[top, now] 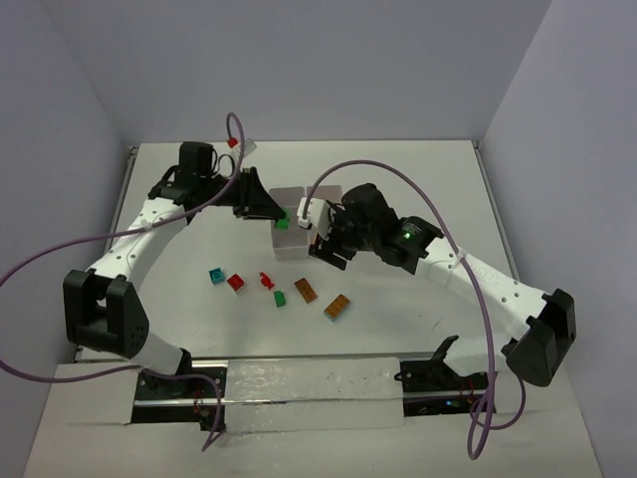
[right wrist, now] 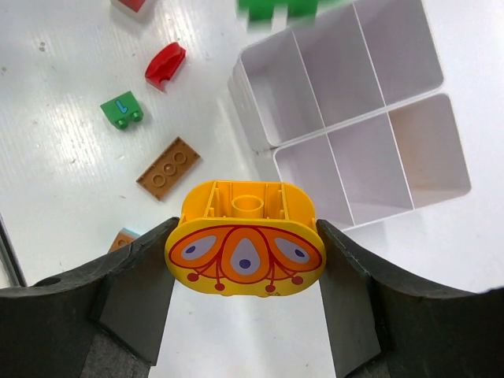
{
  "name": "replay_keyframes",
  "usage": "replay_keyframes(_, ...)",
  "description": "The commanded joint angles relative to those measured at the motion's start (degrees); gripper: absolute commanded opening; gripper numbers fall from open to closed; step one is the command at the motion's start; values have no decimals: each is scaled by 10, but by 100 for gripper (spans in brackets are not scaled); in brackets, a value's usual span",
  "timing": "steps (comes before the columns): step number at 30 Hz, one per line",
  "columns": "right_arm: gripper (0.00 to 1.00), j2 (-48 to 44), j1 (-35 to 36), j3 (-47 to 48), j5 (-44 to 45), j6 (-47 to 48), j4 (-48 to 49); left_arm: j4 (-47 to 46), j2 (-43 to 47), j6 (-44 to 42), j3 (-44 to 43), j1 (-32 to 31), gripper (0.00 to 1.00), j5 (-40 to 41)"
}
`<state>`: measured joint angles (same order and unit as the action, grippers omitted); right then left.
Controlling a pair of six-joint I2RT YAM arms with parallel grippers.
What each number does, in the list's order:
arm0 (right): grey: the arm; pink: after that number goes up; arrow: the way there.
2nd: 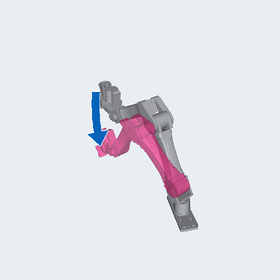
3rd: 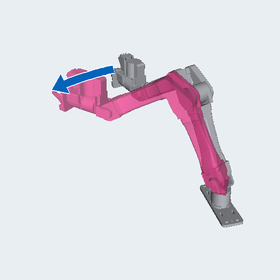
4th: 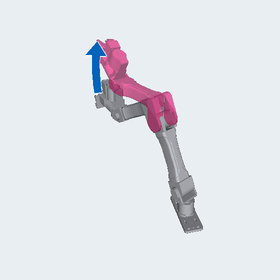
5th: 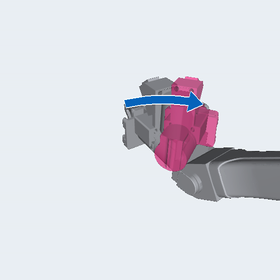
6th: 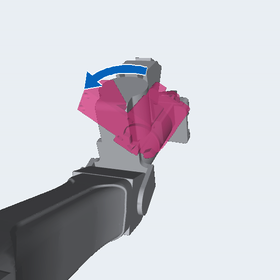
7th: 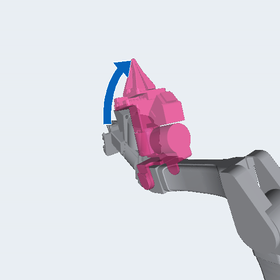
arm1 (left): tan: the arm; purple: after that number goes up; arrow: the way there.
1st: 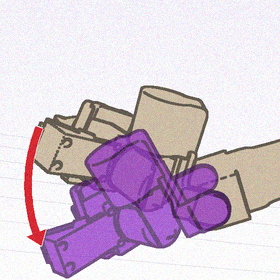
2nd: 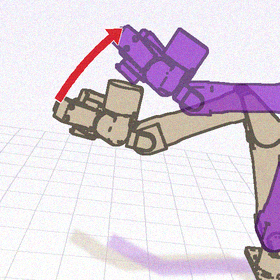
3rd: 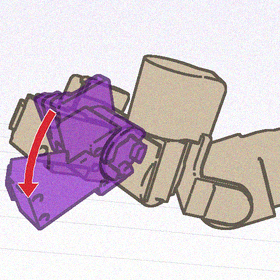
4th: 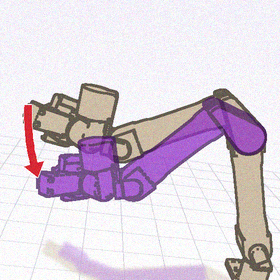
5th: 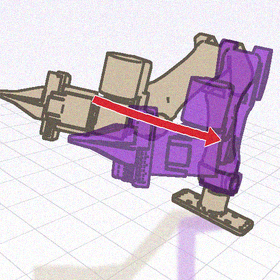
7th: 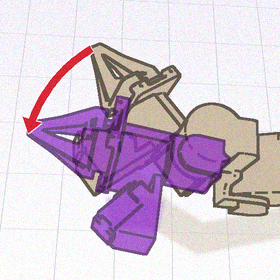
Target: Sort the legos into containers by color
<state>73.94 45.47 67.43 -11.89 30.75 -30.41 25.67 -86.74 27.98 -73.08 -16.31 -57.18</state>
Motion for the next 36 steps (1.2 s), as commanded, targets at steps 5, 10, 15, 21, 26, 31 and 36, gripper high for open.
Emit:
replay_keyframes(5,0,8,-62,23,55,-180,88,-4,50,-43,-29,54,0,50)
replay_keyframes(10,0,69,-65,79,132,-315,89,3,58,-52,-39,73,0,82)
replay_keyframes(15,0,181,-64,201,250,-451,11,-5,64,-55,-56,87,0,99)
replay_keyframes(21,0,247,-64,240,292,-504,25,-16,70,-50,-71,96,0,109)
replay_keyframes(26,0,276,-65,264,316,-510,12,-19,81,-55,-70,101,0,115)
replay_keyframes(31,0,309,-68,290,318,-497,0,-31,81,-49,-62,102,0,115)
replay_keyframes(36,0,344,-74,326,330,-498,-31,-36,82,-47,-63,102,0,120)
